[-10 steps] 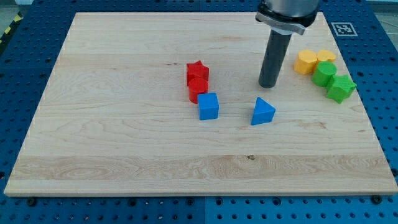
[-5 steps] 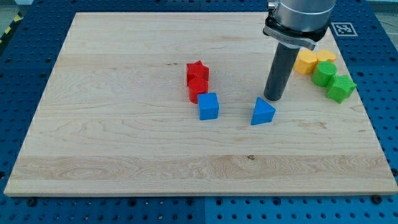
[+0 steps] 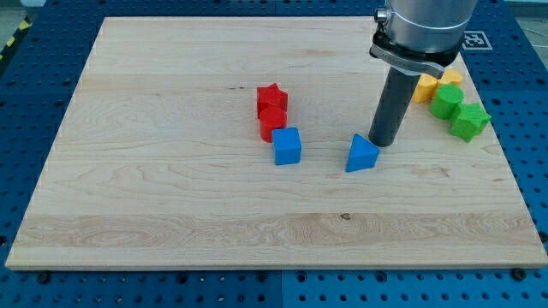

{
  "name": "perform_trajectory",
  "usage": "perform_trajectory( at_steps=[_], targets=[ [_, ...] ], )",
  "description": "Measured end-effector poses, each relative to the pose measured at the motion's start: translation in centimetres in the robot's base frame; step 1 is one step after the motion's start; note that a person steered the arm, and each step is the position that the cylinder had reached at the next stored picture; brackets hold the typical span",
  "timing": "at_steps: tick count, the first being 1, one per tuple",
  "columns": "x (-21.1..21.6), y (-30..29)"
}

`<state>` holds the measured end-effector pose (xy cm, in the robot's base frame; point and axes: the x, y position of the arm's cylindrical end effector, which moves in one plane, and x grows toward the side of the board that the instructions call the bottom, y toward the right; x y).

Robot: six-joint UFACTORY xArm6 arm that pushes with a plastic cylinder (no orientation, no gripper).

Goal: Slightly move the blue triangle towards bottom center of the board

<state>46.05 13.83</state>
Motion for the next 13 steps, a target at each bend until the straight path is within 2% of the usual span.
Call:
perform_trajectory(
  at_steps=[9,11,13],
  targets=[
    [2.9,0.3],
    [1.2,-1.2],
    [2.3,-1.2]
  ],
)
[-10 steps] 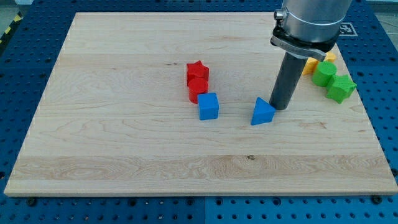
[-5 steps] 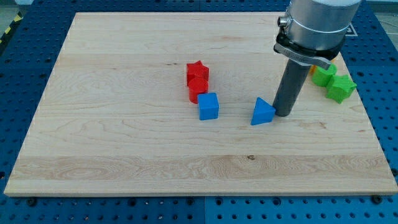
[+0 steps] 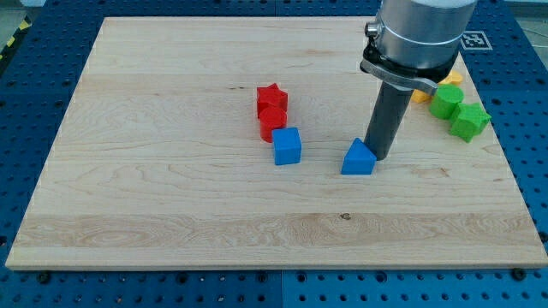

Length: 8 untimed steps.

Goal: Slightly move the blue triangle towards bottom center of the board

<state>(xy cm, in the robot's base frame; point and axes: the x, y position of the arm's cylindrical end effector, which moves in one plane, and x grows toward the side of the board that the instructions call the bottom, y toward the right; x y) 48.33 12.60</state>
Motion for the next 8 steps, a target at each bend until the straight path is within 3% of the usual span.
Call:
perform_trajectory(
  at_steps=[8],
  targets=[
    [0.8,-1.7]
  ],
)
